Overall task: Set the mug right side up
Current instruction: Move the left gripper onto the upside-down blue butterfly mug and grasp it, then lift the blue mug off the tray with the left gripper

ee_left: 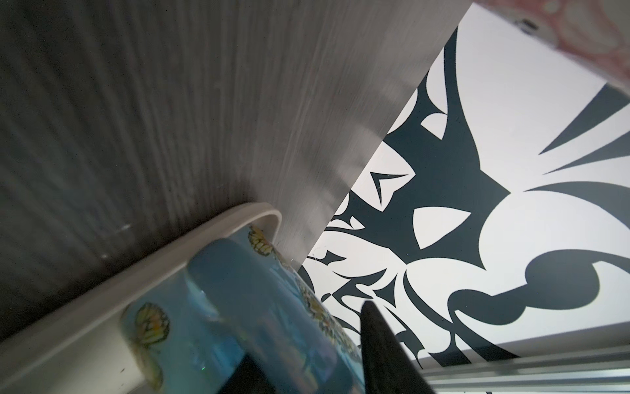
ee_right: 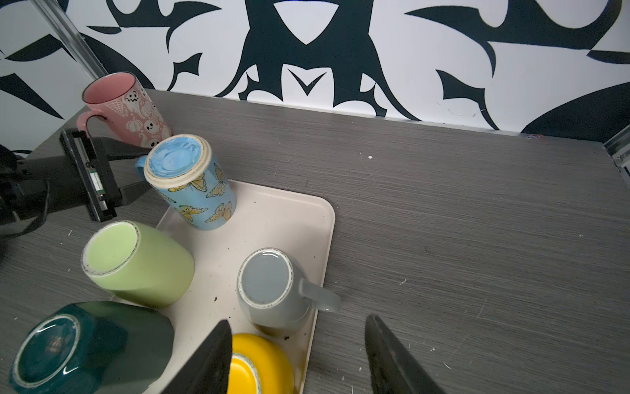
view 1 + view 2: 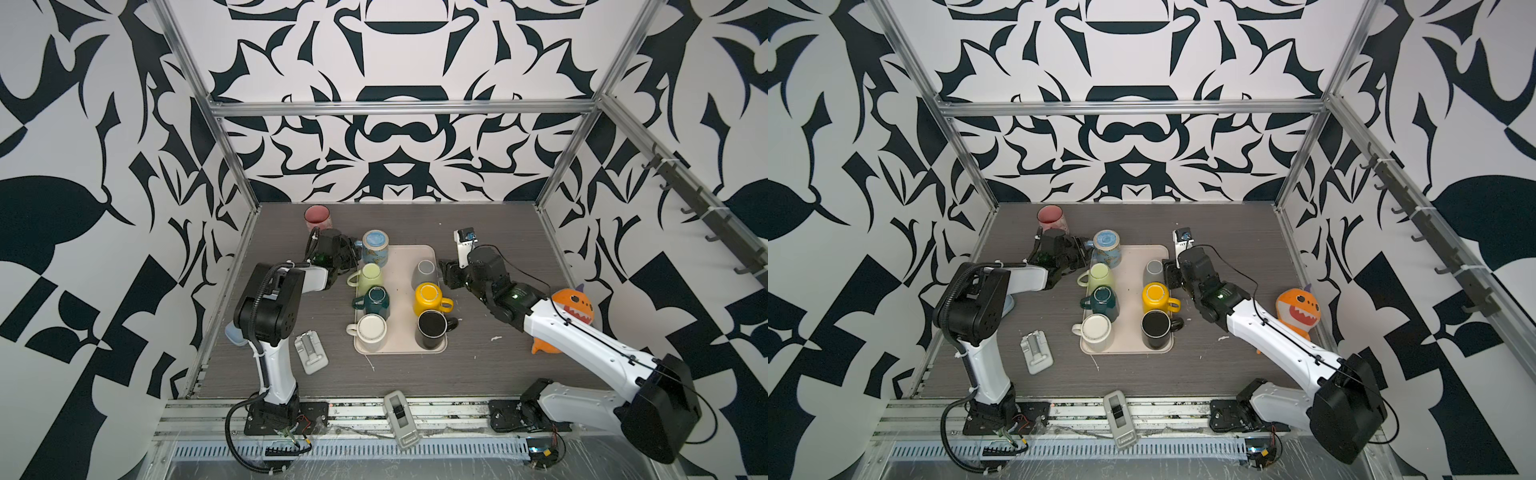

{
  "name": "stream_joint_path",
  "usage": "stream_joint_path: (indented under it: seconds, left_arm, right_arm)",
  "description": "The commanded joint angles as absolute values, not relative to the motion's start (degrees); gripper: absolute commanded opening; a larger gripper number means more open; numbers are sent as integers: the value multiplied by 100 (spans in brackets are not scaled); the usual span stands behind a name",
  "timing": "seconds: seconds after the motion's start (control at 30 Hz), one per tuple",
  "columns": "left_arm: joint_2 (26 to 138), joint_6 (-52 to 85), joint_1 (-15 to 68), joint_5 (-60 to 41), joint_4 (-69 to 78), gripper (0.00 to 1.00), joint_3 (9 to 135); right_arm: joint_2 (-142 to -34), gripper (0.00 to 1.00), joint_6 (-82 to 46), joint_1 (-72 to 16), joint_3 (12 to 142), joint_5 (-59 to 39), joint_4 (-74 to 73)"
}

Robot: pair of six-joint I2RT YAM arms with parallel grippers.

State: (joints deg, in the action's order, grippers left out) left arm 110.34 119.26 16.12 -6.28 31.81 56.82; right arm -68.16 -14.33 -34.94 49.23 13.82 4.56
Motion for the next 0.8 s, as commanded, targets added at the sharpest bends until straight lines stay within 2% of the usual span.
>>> stream_joint_path:
  seconds: [0.0, 0.13, 0.3, 0.5, 0.77]
  left_arm:
    - [11147, 12146, 1624, -621, 3388, 32, 5822]
    - [11097, 12150, 1639, -526, 3470, 20, 5833]
    - [11057, 12101, 1650, -479, 3568, 1, 5914]
    - [11082, 11828, 1646, -542, 4197, 0, 6179]
    - [10690, 10561, 1646, -953, 4240, 0, 6646]
  right_arm:
    - [-6647, 63, -1503, -3454, 4904, 1496, 423]
    - [-6575, 63, -1486, -3450, 4893, 1538, 465]
    - [-6488, 63, -1472, -3437, 4863, 1578, 502]
    - [-6377, 63, -1470, -3444, 4826, 1588, 550]
    - [-6326, 63, -1512, -3442, 4897, 1538, 559]
